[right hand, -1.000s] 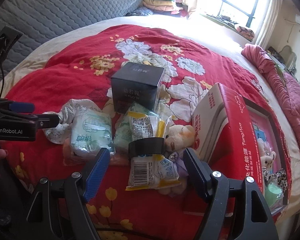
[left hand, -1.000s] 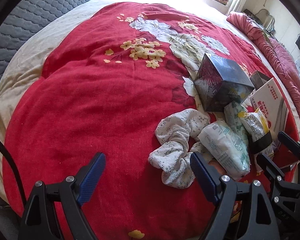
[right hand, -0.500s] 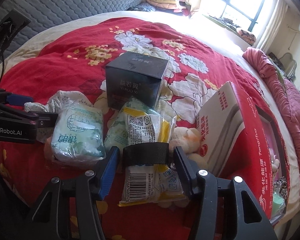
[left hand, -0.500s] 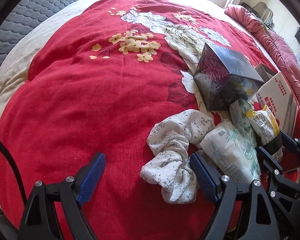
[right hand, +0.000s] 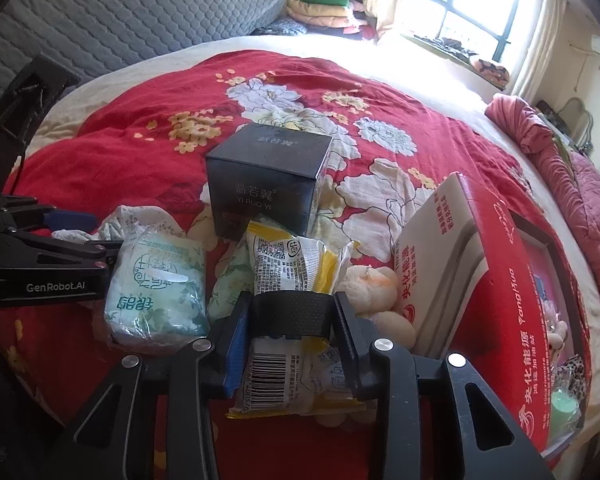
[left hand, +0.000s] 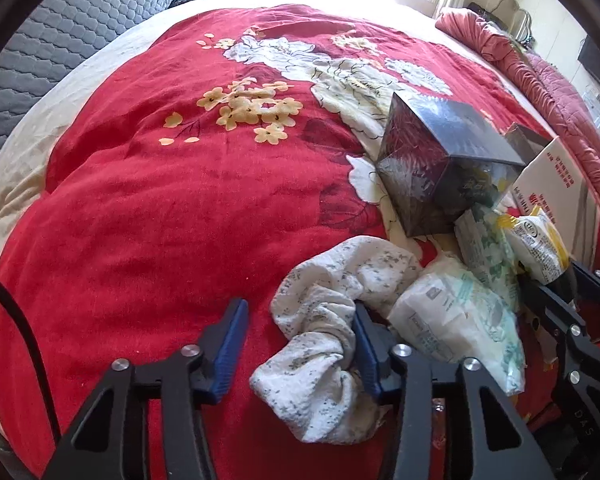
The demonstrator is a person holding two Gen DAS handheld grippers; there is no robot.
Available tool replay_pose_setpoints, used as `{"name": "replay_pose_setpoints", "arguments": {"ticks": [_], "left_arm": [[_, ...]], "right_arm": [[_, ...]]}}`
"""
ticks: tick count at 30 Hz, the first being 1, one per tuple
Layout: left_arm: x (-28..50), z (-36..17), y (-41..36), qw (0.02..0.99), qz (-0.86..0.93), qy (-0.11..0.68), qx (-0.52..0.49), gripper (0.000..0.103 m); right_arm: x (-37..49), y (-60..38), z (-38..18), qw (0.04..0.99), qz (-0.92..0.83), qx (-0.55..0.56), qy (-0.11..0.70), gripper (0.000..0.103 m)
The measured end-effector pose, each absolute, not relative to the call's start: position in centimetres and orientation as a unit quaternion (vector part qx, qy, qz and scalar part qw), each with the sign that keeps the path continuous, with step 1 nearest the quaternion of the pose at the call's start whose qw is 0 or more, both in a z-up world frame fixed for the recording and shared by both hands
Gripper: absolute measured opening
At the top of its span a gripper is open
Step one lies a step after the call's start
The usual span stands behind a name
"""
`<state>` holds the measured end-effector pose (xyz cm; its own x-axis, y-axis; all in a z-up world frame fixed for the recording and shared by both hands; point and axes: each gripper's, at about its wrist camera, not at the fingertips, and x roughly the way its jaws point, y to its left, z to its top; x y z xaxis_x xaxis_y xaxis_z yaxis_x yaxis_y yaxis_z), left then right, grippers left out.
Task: Organize soft objects
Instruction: 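Grasp the white floral scrunchie with the left tool while the right tool grasps the yellow snack bag, then lift and carry the scrunchie and snack bag with both tools over the pink tray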
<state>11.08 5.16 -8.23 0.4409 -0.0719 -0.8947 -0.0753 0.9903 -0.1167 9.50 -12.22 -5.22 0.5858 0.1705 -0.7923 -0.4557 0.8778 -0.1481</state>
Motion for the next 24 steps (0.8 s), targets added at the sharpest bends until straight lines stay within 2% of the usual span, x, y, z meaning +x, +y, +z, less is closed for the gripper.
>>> {"name": "replay_pose_setpoints", "arguments": {"ticks": [1, 6, 24], "left_arm": [[10.9, -8.0, 5.4, 0.848, -0.009, 0.523, -0.087, 0.031], [10.7, -7.7, 5.8, 0.846, -0.037, 0.519, -0.119, 0.02], [8.1, -3.7, 6.9, 0.875, -0.018, 0.468, -0.121, 0.018]], "right_arm": [[9.5, -12.3, -5.0, 0.875, 0.18, -0.166, 0.417, 0.04], [9.3, -12.5, -4.0, 0.881, 0.184, -0.152, 0.408, 0.039], [8.2, -13.1, -1.6, 0.893, 0.196, -0.131, 0.384, 0.039]]}}
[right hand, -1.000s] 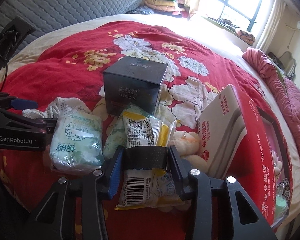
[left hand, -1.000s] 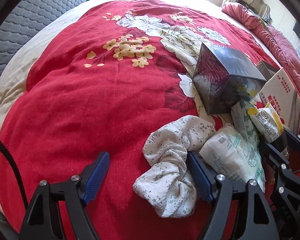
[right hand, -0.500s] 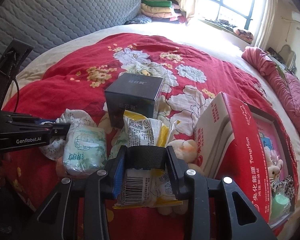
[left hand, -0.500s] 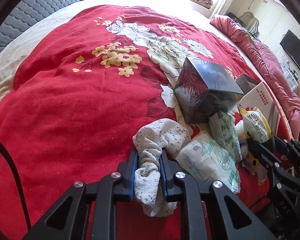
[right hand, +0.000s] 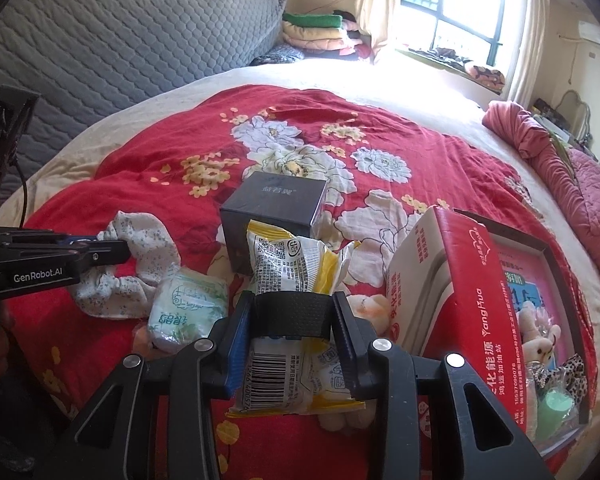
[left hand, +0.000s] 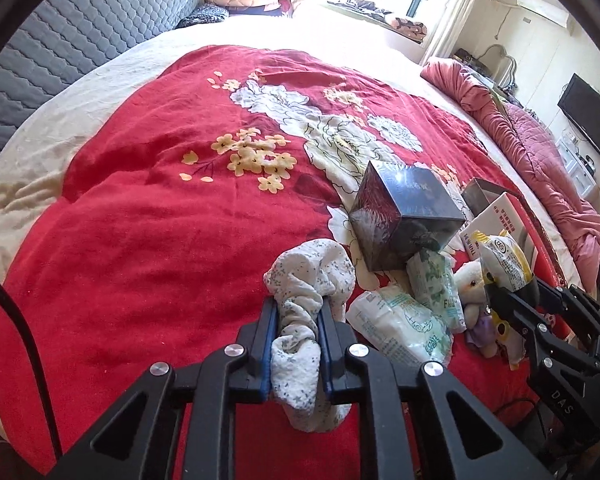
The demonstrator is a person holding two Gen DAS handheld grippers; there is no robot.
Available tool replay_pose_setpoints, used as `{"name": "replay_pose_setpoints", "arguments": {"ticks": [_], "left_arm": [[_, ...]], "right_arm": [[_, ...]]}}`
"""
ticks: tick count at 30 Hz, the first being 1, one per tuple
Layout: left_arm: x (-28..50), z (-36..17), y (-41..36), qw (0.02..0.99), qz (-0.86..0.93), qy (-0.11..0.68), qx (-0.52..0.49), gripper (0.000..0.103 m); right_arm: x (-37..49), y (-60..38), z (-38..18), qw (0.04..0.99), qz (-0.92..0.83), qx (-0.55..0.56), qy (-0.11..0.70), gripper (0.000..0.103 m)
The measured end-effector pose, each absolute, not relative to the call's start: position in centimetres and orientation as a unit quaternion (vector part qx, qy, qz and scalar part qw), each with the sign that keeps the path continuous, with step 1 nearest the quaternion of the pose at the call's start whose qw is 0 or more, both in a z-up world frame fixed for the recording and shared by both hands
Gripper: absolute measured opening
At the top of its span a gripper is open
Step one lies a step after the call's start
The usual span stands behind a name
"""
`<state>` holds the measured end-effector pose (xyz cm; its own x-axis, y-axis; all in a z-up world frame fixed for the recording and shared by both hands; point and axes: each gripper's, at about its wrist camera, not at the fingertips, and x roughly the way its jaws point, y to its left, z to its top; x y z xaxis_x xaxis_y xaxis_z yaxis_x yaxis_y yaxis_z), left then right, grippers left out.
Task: Organize soft objects
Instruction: 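Lift and carry the scrunchie and snack bag with both tools over the pink tray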
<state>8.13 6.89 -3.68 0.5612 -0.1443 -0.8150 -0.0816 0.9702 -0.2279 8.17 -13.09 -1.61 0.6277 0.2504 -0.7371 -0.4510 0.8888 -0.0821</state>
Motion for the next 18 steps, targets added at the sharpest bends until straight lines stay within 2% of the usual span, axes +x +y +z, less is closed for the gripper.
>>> {"name": "replay_pose_setpoints", "arguments": {"ticks": [18], "left_arm": [[5.3, 0.9, 7.9, 0.896, 0.019, 0.427, -0.123, 0.018]], "right_arm": [[7.2, -14.0, 1.4, 0.905, 0.2, -0.108, 0.359, 0.039]]}}
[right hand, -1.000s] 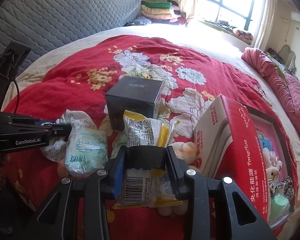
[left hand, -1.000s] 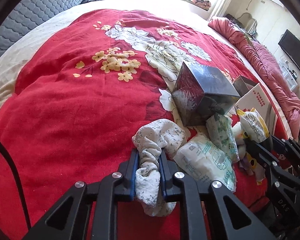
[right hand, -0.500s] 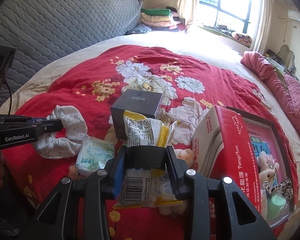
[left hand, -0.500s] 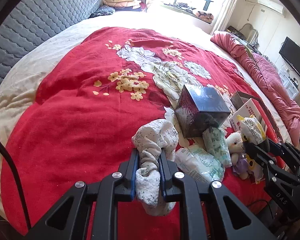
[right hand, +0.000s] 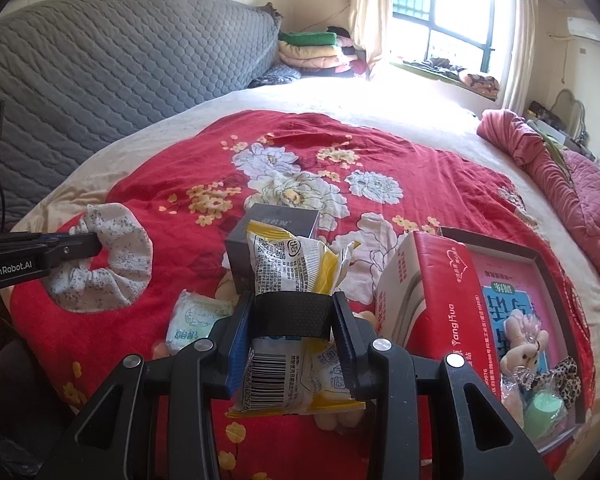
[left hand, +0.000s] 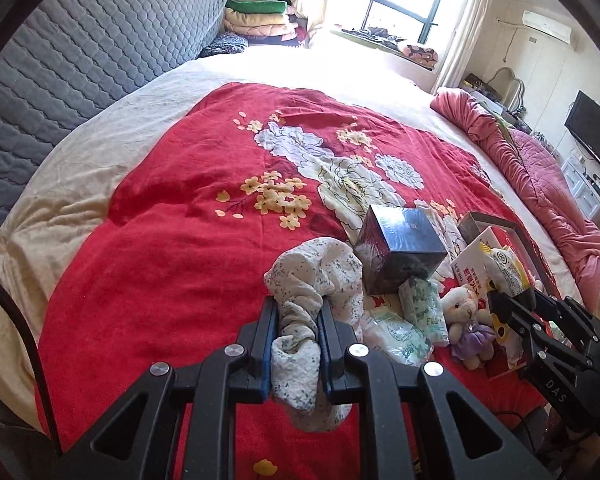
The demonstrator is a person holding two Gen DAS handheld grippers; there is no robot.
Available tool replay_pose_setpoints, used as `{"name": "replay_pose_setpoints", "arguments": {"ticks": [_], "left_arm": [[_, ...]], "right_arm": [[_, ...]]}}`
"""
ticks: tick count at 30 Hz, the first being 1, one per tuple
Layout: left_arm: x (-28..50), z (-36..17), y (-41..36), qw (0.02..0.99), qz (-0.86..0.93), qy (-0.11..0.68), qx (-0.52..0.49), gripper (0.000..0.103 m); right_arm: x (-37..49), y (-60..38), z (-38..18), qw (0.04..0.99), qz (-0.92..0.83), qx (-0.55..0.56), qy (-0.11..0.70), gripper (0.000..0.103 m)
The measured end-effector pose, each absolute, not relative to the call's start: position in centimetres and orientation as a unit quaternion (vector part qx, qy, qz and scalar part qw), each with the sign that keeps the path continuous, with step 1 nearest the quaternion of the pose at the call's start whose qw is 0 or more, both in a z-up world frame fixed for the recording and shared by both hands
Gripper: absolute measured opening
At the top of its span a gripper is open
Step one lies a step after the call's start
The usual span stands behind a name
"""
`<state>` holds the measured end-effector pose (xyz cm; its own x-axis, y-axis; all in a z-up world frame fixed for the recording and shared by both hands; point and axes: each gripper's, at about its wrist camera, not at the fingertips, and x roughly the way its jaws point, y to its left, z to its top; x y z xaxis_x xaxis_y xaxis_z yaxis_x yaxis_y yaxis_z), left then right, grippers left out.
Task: Organize soft objects
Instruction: 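Lift and carry the scrunchie and snack bag with both tools over the pink tray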
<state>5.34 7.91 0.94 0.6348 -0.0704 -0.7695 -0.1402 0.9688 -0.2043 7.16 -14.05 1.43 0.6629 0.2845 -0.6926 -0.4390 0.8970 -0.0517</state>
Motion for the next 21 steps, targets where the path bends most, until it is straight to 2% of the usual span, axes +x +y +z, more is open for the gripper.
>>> {"name": "replay_pose_setpoints", "arguments": {"ticks": [21], "left_arm": [[3.7, 6.8, 5.5, 0.918, 0.046, 0.386, -0.083, 0.018]], "right_arm": [[5.4, -16.2, 6.3, 0.923, 0.207, -0.071, 0.316, 0.039]]}}
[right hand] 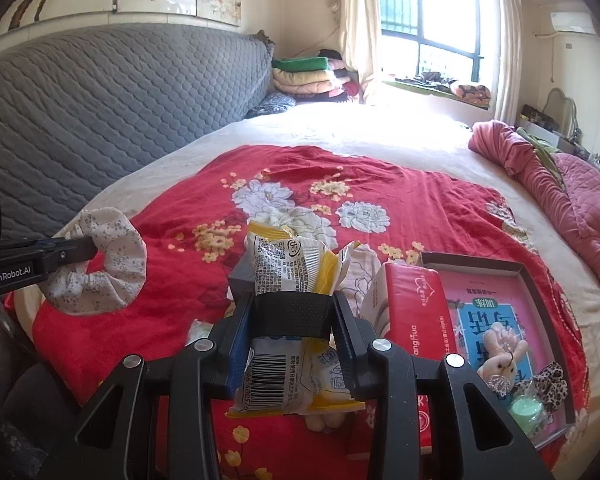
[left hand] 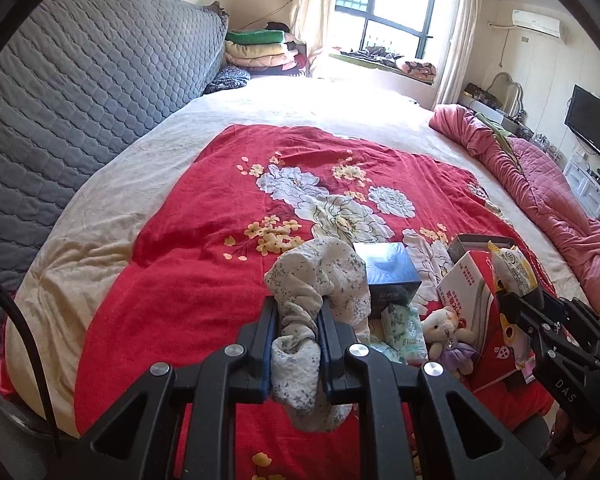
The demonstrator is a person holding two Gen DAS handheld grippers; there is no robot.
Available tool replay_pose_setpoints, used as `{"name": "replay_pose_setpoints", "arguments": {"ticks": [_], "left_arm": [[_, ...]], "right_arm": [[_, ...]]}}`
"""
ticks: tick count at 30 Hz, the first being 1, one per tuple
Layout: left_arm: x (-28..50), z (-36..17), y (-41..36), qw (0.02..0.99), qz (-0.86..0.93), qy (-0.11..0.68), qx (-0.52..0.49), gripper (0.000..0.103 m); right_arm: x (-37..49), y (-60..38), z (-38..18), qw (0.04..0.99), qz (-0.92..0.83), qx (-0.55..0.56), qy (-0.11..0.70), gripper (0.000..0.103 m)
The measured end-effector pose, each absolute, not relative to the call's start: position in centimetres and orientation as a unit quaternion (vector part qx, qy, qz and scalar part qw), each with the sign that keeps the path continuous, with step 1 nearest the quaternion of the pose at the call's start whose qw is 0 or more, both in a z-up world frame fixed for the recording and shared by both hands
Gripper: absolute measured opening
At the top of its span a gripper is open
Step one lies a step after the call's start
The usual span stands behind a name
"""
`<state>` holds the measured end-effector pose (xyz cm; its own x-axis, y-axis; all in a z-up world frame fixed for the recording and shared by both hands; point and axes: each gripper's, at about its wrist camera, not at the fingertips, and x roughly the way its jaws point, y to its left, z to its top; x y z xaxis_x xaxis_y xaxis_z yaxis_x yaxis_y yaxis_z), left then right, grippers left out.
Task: Organize soft objects
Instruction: 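Lift and carry the scrunchie and snack bag with both tools over the pink tray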
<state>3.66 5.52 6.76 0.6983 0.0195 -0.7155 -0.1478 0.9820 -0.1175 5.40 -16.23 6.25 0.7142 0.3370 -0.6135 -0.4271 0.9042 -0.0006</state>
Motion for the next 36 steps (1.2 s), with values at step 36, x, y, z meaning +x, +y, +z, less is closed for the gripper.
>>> {"name": "replay_pose_setpoints", "arguments": {"ticks": [36], "left_arm": [[4.0, 15.5, -3.6, 0.946, -0.004, 0.323, -0.03, 0.018]], "right_arm": [[2.4, -23.4, 15.5, 0.957, 0.178, -0.008, 0.23, 0.039]]}}
